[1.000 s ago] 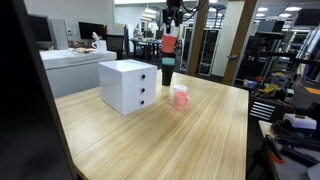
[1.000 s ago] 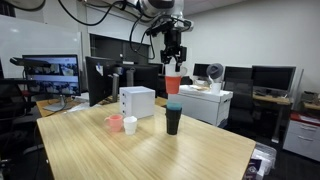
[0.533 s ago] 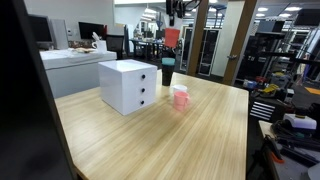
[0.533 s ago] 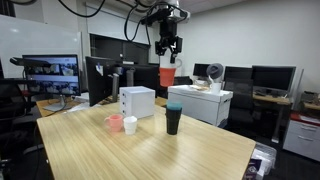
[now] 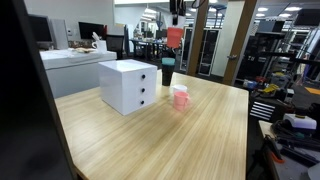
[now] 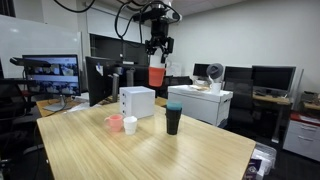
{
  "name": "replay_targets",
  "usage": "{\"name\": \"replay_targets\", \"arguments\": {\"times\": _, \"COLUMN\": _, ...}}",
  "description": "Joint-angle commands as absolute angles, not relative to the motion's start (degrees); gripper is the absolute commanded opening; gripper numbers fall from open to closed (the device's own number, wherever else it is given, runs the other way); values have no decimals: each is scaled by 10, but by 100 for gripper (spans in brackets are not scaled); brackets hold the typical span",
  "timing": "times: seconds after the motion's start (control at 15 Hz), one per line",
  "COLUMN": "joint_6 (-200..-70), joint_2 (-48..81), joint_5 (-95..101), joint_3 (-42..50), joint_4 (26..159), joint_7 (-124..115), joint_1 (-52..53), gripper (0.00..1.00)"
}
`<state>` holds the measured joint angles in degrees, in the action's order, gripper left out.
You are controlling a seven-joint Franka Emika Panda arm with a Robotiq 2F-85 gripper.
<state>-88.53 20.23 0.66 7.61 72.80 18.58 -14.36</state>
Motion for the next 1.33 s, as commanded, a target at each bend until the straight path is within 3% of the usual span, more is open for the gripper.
{"name": "replay_targets", "arguments": {"times": 0.0, "joint_6": -929, "joint_2": 157, "joint_5": 17, "joint_3": 69, "joint_4": 819, "joint_7": 212, "joint_1": -132, "gripper": 43}}
{"name": "replay_targets", "arguments": {"times": 1.27, "joint_6": -1111, "joint_2": 161, "joint_5": 46, "joint_3": 51, "joint_4": 1023, "joint_7": 211, "joint_1": -94, "gripper": 43}}
